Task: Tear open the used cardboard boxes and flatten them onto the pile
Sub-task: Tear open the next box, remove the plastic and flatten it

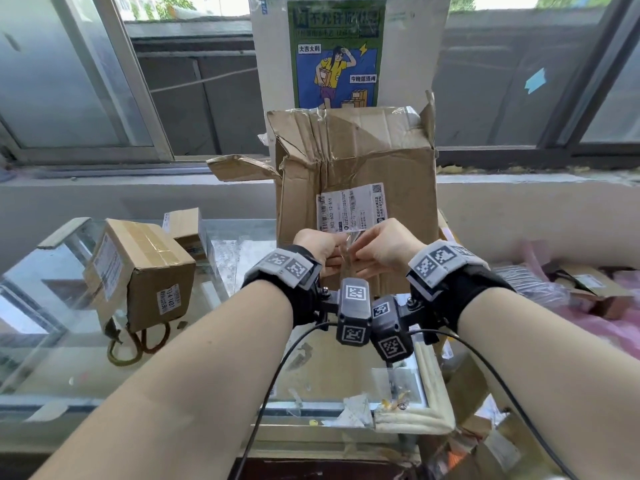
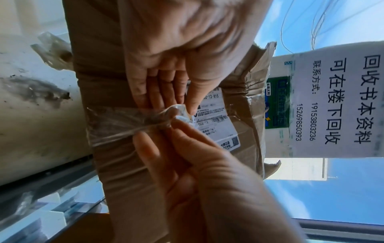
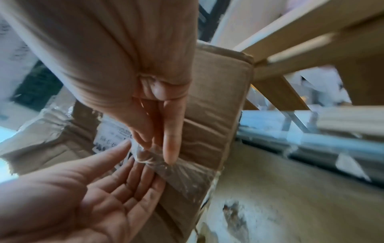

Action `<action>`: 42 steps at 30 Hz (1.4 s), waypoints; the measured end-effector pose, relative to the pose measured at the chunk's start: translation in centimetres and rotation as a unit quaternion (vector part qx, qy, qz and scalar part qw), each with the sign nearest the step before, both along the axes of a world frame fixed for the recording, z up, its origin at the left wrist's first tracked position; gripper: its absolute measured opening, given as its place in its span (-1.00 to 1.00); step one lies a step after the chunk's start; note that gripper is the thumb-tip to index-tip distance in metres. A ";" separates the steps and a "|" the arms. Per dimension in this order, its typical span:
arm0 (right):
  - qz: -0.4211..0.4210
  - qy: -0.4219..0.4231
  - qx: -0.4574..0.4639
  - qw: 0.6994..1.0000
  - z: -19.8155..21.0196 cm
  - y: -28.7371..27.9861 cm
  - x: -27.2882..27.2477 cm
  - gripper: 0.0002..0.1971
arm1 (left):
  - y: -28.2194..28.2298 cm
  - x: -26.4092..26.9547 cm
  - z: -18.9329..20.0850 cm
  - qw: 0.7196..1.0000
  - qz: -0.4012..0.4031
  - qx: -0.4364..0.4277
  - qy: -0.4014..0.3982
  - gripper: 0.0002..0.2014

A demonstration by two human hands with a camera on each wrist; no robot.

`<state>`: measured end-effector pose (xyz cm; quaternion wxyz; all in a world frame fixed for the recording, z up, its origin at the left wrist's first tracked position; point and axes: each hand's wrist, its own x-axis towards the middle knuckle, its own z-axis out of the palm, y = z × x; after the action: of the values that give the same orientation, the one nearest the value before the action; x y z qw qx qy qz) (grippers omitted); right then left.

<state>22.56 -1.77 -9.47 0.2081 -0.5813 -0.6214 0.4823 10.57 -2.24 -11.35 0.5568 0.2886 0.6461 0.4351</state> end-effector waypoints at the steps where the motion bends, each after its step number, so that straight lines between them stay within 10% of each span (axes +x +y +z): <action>1: 0.021 -0.054 0.029 0.998 0.1 0.1 0.0 -0.83 | -0.1 0.0 -0.2 1.000 0.004 0.003 0.013 -0.79; 8: 0.086 -0.328 0.283 0.897 0.4 0.2 1.1 -0.90 | -0.5 -0.5 -0.8 1.000 -0.002 0.015 0.019 -0.92; 13: 0.137 -0.438 0.451 0.766 -0.1 0.7 0.9 -0.30 | -1.0 -1.0 -1.1 0.999 -0.031 0.000 0.024 -0.91; 23: 0.110 -0.483 0.385 0.778 -0.8 2.3 0.7 0.22 | -0.4 -0.7 -1.8 0.999 0.030 -0.007 -0.013 -0.62; 42: 0.099 -0.478 0.406 0.773 -3.0 0.0 0.1 0.22 | -2.3 0.7 -0.8 1.000 -0.012 -0.016 -0.014 -0.69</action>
<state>22.63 -1.81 -12.45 0.0523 -0.5340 -0.8328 -0.1364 11.31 -4.49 -12.14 0.5756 0.2816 0.6414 0.4219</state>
